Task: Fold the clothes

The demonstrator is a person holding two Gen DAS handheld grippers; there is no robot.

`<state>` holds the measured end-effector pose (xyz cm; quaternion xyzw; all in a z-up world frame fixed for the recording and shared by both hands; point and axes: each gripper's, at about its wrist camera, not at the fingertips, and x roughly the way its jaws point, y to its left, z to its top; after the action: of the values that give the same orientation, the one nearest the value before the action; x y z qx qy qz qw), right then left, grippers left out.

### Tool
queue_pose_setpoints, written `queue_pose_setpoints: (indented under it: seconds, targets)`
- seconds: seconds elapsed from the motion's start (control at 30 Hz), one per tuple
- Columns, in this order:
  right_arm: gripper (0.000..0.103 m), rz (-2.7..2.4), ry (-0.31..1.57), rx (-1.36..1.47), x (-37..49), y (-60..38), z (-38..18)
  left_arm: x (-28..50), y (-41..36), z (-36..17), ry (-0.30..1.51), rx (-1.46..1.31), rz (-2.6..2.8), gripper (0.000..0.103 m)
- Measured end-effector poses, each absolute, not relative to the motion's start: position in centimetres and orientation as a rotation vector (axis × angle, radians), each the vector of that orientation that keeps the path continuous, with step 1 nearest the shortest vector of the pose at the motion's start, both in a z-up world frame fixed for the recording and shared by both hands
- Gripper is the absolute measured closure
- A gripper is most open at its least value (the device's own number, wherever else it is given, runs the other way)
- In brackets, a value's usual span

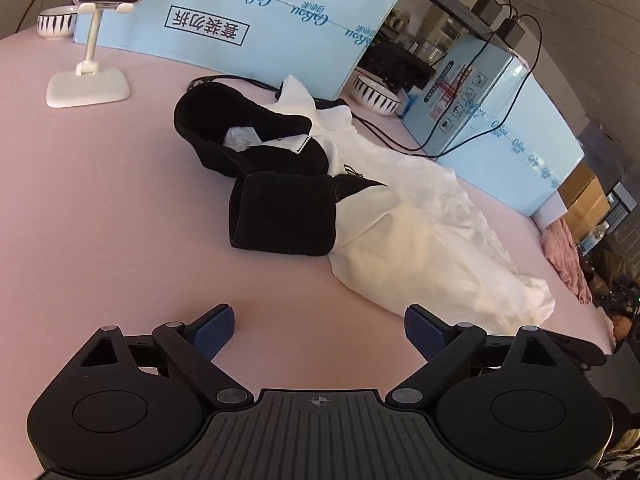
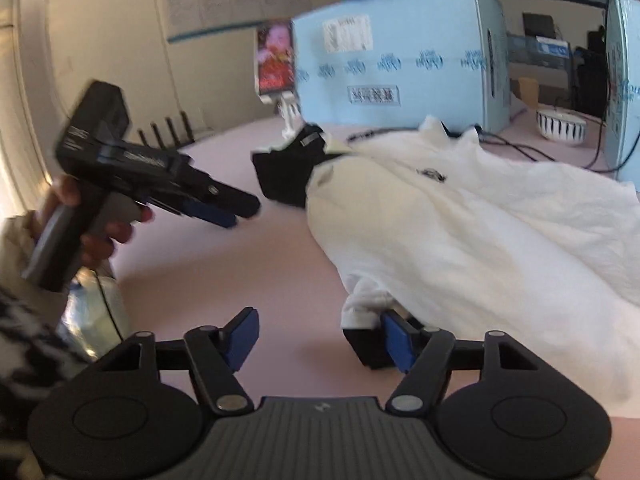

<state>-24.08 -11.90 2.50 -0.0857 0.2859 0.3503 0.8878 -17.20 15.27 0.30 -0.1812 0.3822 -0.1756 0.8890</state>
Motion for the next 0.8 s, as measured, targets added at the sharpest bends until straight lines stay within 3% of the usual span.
queue_pose_setpoints:
  seconds: [0.03, 0.1, 0.2, 0.37, 0.43, 0.5, 0.63, 0.7, 0.8]
  targets:
    - [0.068, 0.668, 0.556, -0.259, -24.4, -10.8, 2.3, -17.3, 15.5, 0.2, 0.791, -0.387, -0.371, 0.009]
    - [0.090, 0.599, 0.531, -0.274, -24.0, -10.3, 2.0, -17.4, 16.2, 0.1, 0.788, -0.439, -0.379, 0.009]
    - [0.091, 0.616, 0.582, -0.099, -21.8, -11.7, 2.5, -17.1, 16.5, 0.4, 0.789, -0.468, -0.374, 0.009]
    - [0.092, 0.899, 0.620, 0.671, -18.0, -19.0, 4.6, -17.3, 16.1, 0.5, 0.775, -0.434, -0.379, 0.006]
    - [0.087, 1.021, 0.649, 1.076, -16.4, -22.0, 2.8, -17.2, 16.2, 0.5, 0.779, -0.447, -0.389, 0.002]
    - [0.084, 1.035, 0.736, 1.290, -15.2, -22.8, 0.3, -17.0, 16.3, 0.5, 0.790, -0.473, -0.401, 0.001]
    - [0.072, 0.848, 1.040, 1.339, -15.0, -22.5, -5.2, -16.0, 16.6, 0.0, 0.854, -0.618, -0.522, 0.000]
    - [0.065, 0.877, 1.048, 1.320, -15.6, -22.9, -5.5, -15.6, 16.8, -0.6, 0.884, -0.699, -0.582, 0.000]
    - [0.046, 0.903, 1.048, 1.232, -16.7, -23.6, -4.7, -15.1, 16.7, -0.9, 0.898, -0.728, -0.595, 0.000]
